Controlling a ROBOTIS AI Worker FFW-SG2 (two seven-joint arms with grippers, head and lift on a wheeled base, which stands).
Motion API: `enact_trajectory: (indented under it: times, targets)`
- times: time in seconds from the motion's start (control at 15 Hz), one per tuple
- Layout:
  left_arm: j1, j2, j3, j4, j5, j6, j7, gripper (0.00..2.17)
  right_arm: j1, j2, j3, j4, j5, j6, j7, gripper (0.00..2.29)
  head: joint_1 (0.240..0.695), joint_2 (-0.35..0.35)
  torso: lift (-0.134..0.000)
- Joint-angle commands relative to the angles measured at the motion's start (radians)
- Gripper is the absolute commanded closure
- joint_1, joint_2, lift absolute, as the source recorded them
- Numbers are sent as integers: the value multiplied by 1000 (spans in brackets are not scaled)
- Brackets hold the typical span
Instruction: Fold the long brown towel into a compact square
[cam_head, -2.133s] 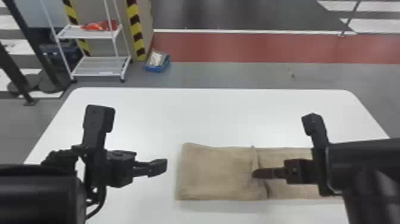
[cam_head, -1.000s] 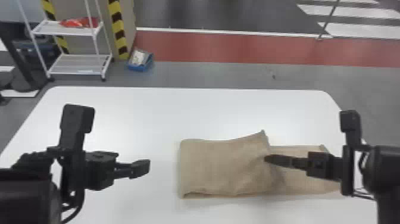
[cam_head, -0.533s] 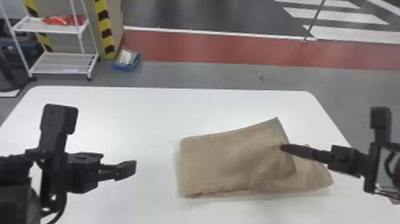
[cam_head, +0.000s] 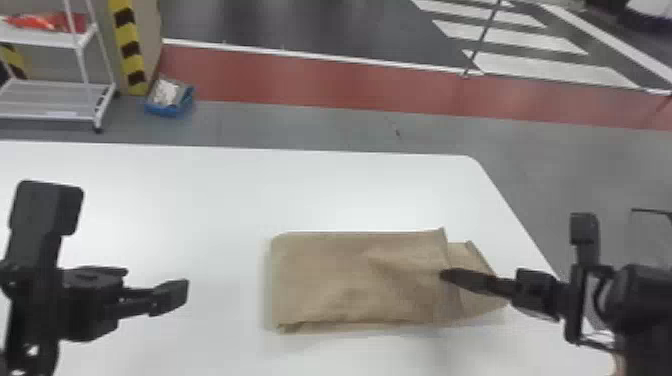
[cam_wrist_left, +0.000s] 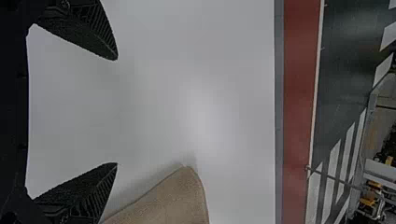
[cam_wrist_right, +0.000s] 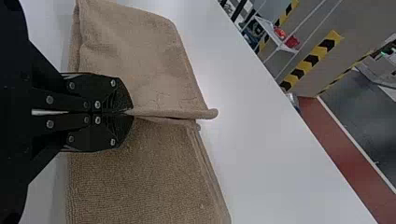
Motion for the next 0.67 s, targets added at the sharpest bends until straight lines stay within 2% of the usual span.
enact_trajectory:
  times: [0.0,0.13,0.2,0.47,0.6]
  targets:
    - [-4,-7,-12,9,-6,0,4,73,-16,-41,-47,-34,-49,2,5,1484,695,-256,-124]
    - [-9,-7,-18,13,-8,0,4,73,-16,-75,-113,-45,-103,2,6,1484,695,-280,-124]
    - [-12,-7,-18,18,-8,-3,4,73,-7,-86,-124,-33,-103,2,6,1484,695,-292,-124]
    - [-20,-7,-30,38,-12,-6,3,73,35,-83,-87,102,-50,2,-5,1484,695,-338,-124]
    - [-18,-7,-32,36,-14,-6,3,73,24,-89,-92,127,-46,2,-6,1484,695,-347,-124]
